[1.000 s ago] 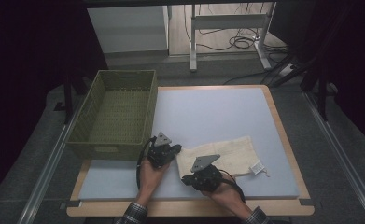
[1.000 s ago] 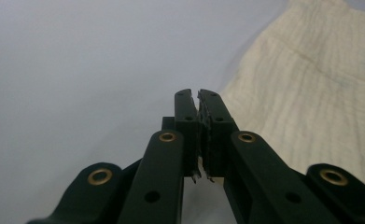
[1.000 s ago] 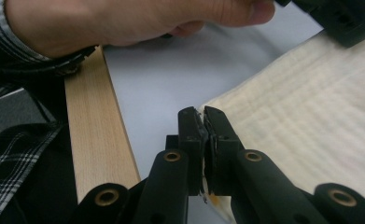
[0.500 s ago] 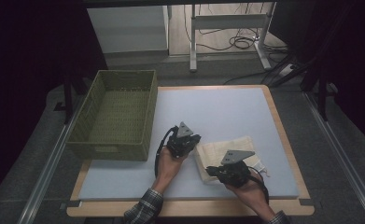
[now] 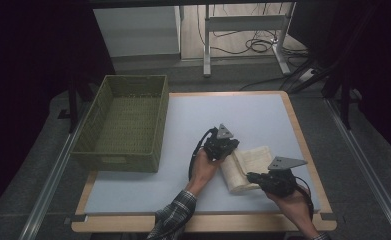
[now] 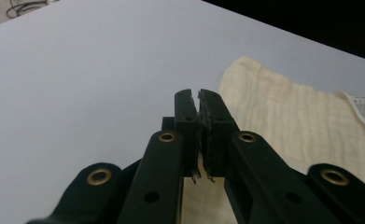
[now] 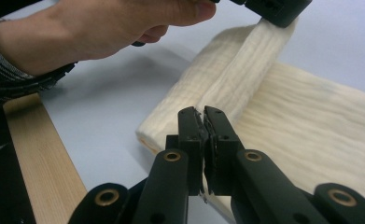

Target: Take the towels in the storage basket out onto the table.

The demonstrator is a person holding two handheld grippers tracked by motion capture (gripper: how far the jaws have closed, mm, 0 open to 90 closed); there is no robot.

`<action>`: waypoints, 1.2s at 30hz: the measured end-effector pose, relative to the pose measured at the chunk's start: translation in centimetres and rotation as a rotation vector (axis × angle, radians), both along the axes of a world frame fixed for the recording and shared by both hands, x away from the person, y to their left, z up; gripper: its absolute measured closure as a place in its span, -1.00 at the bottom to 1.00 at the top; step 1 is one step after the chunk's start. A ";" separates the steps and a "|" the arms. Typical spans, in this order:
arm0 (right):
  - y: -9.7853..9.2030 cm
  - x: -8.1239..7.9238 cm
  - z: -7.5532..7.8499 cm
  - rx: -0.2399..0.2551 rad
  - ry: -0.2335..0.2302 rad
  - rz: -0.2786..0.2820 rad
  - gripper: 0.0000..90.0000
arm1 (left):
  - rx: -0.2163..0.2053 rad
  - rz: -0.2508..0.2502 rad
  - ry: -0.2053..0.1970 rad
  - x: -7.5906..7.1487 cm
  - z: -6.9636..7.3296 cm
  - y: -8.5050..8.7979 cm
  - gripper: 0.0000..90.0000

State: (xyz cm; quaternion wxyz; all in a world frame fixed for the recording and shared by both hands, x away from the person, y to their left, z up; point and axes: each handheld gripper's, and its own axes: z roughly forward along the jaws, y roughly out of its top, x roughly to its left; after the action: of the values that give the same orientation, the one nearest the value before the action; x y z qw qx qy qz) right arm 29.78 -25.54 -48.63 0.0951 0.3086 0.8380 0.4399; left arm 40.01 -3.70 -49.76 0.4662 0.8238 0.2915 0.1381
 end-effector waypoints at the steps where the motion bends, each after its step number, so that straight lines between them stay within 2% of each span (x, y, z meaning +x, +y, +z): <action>1: -0.4 0.0 0.1 0.008 0.001 -0.009 0.91 | 0.000 -0.006 -0.003 0.1 0.1 -0.4 0.93; 12: -4.2 -0.1 1.4 0.025 -0.016 -0.083 0.91 | 0.007 -0.059 -0.017 1.2 1.2 -4.2 0.92; 16: -5.5 0.0 1.0 0.033 -0.002 -0.103 0.91 | 0.018 -0.071 -0.013 1.5 1.0 -5.5 0.92; 24: -7.1 0.1 -0.3 0.018 0.023 -0.148 0.91 | 0.037 -0.095 -0.003 2.2 0.0 -8.2 0.91; 26: -7.3 0.1 -0.7 0.008 0.026 -0.160 0.91 | 0.061 -0.101 0.004 2.3 -0.3 -8.6 0.91; 30: -7.8 0.3 -1.5 0.001 0.036 -0.174 0.90 | 0.077 -0.092 0.014 2.5 -1.1 -9.1 0.87; 31: -7.8 0.3 -1.7 -0.006 0.042 -0.178 0.89 | 0.080 -0.093 0.014 2.5 -1.1 -9.1 0.84; 32: -7.8 0.4 -1.9 -0.008 0.045 -0.179 0.89 | 0.067 -0.088 0.019 2.5 -1.3 -9.2 0.79; 34: -7.8 0.5 -2.3 -0.017 0.055 -0.182 0.87 | 0.054 -0.076 0.014 2.5 -1.2 -9.2 0.49; 36: -7.8 0.5 -2.6 -0.022 0.052 -0.189 0.81 | 0.039 -0.069 0.009 2.4 -0.9 -8.9 0.28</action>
State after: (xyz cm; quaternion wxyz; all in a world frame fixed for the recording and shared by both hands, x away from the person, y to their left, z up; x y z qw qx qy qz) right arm 30.28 -33.35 -51.18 0.1177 0.3967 0.8121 0.4114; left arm 42.39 -12.58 -50.64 0.4533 0.8429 0.2621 0.1238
